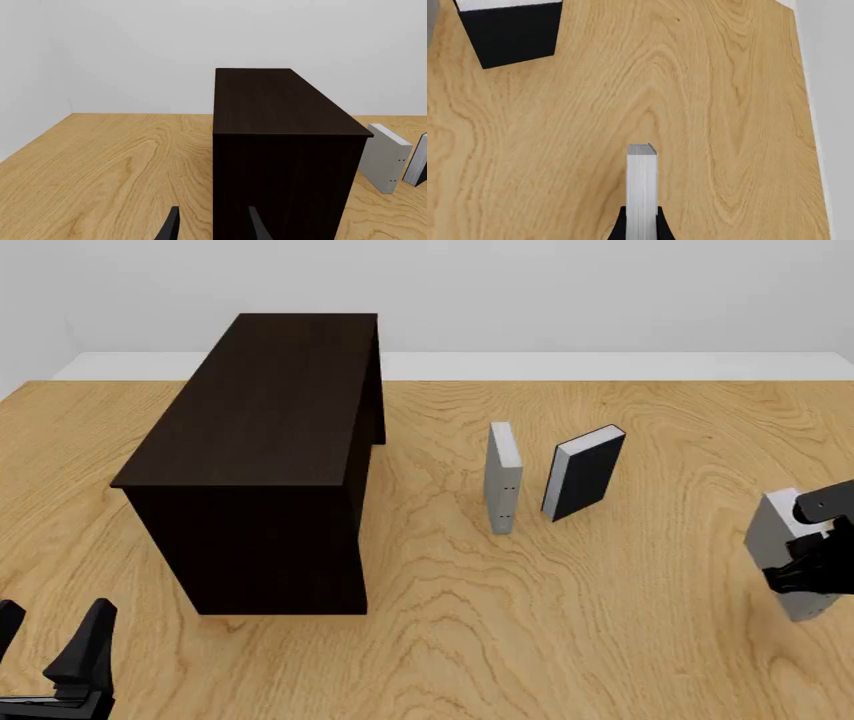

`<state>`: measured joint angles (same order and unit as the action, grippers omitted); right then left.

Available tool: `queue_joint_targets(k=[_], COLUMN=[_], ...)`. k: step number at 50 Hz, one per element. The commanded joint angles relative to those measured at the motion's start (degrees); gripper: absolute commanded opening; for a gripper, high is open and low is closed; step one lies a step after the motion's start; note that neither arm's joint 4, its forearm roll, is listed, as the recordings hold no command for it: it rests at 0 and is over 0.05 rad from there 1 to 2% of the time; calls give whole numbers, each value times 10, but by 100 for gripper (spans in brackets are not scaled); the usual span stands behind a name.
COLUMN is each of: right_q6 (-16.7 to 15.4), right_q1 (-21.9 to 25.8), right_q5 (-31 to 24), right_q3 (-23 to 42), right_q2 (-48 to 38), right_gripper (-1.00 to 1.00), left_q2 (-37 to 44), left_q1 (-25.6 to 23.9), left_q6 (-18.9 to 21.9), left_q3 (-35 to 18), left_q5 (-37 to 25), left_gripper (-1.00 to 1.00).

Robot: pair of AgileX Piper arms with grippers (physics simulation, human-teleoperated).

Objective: Pick up the book on the right and place it under the cabinet shelf.

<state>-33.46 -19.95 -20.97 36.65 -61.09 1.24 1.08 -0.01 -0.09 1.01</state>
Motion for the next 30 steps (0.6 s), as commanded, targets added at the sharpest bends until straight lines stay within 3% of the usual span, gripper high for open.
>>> queue_joint_targets(k=[1,13,15,19,22,24,27,28,30], right_q6=[114,242,243,282,293,346,361,399,413], right_q1=[59,123,127,147,146,156,158,173,184], right_q5=[-1,28,38,57,70,80,88,91,100], right_q3=[32,78,77,81,84,83,86,82,79], right_q2=[13,8,-6,-16,-24,-21,-34,-36,-21], right_gripper=[-100,-100,-100,-100,-100,-100,-100,-100,-100], left_q2=[0,0,0,0,0,0,0,0,0], left_q1=[0,0,0,0,0,0,0,0,0], left_q6=[0,0,0,0,0,0,0,0,0], left_q3=[0,0,0,0,0,0,0,0,0], left_q5=[0,0,0,0,0,0,0,0,0], left_gripper=[100,100,100,100,100,100,100,100,100])
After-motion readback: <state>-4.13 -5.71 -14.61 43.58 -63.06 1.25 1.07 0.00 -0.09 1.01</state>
